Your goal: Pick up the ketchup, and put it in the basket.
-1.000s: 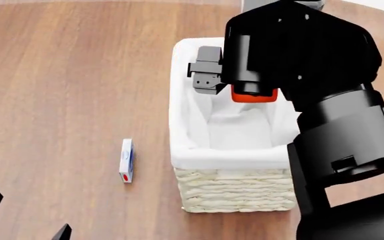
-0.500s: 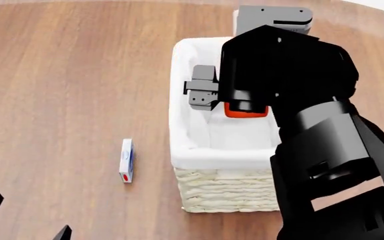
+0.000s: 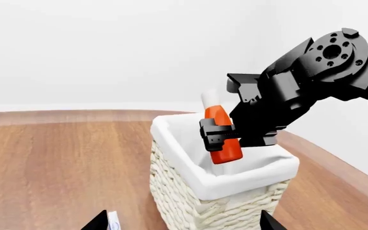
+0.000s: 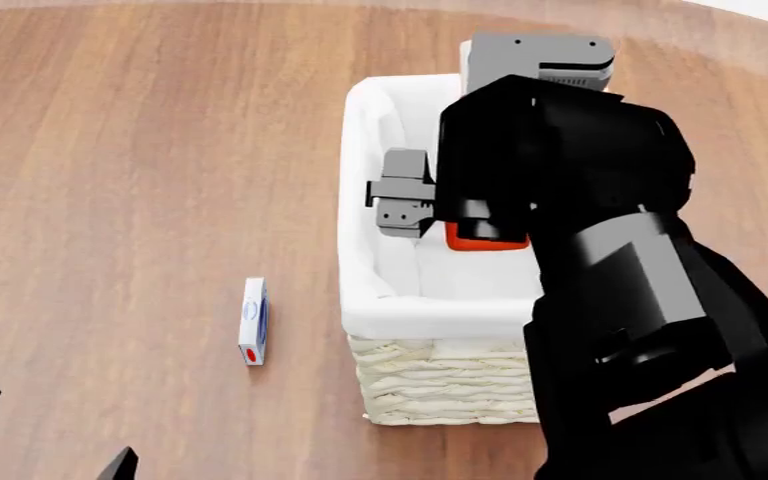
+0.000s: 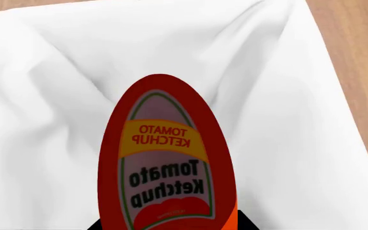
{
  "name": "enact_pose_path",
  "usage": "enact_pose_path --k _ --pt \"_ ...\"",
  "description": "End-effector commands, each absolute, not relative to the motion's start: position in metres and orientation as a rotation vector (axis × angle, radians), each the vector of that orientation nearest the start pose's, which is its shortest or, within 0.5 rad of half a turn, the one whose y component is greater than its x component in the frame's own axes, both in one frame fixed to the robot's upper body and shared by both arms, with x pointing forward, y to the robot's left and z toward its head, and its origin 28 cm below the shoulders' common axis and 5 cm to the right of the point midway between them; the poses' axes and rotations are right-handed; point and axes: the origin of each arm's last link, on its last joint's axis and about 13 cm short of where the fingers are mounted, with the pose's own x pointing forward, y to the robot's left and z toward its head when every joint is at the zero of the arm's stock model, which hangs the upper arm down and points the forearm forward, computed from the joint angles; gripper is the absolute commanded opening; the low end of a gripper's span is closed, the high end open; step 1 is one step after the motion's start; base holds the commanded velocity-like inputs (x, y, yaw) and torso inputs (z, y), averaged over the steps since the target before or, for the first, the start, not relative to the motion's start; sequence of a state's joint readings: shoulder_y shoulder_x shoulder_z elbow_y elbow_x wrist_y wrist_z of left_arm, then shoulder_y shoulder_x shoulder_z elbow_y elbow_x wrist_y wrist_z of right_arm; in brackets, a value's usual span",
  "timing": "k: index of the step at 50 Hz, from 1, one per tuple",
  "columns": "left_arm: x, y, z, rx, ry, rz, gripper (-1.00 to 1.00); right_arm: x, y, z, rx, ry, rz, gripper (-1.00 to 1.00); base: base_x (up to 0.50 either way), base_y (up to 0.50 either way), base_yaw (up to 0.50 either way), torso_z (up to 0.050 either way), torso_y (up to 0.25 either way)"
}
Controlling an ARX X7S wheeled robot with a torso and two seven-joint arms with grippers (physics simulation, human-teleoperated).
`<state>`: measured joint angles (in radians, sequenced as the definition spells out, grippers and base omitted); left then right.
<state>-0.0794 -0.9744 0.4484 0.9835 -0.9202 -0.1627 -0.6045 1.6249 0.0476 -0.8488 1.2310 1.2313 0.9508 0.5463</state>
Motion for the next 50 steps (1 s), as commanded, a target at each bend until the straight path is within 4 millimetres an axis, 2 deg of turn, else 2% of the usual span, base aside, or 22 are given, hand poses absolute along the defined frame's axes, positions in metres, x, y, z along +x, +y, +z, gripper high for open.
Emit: enact_pose_path --k 1,17,18,22,25,27,32,50 --pt "0.133 0.223 0.179 -0.119 -0.190 -0.426 1.00 0.403 -0.050 0.266 0.025 0.713 -0.059 -1.00 0.00 0.00 0.00 0.000 0.000" --pt "0.133 0.223 0.179 -0.119 -0.188 -0.427 1.00 0.404 -0.050 0.258 0.022 0.718 -0.056 -1.00 0.00 0.00 0.00 0.001 0.000" --pt "0.133 0.223 0.172 -0.119 -0.189 -0.427 1.00 0.404 -0.050 0.257 0.017 0.716 -0.057 -1.00 0.00 0.00 0.00 0.000 0.000" --pt "0.133 0.224 0.170 -0.120 -0.187 -0.425 1.00 0.405 -0.052 0.255 0.026 0.715 -0.060 -1.00 0.00 0.00 0.00 0.000 0.000" --pt "0.133 0.224 0.171 -0.121 -0.190 -0.427 1.00 0.405 -0.051 0.254 0.022 0.713 -0.061 -1.00 0.00 0.00 0.00 0.000 0.000" --pt "0.132 0.224 0.179 -0.122 -0.189 -0.427 1.00 0.405 -0.051 0.253 0.023 0.715 -0.060 -1.00 0.00 0.00 0.00 0.000 0.000" --pt "0.133 0.224 0.171 -0.122 -0.189 -0.427 1.00 0.405 -0.051 0.251 0.024 0.719 -0.059 -1.00 0.00 0.00 0.00 0.000 0.002" --pt "0.134 0.224 0.177 -0.119 -0.183 -0.427 1.00 0.405 -0.050 0.241 0.027 0.725 -0.052 -1.00 0.00 0.00 0.00 0.000 0.000"
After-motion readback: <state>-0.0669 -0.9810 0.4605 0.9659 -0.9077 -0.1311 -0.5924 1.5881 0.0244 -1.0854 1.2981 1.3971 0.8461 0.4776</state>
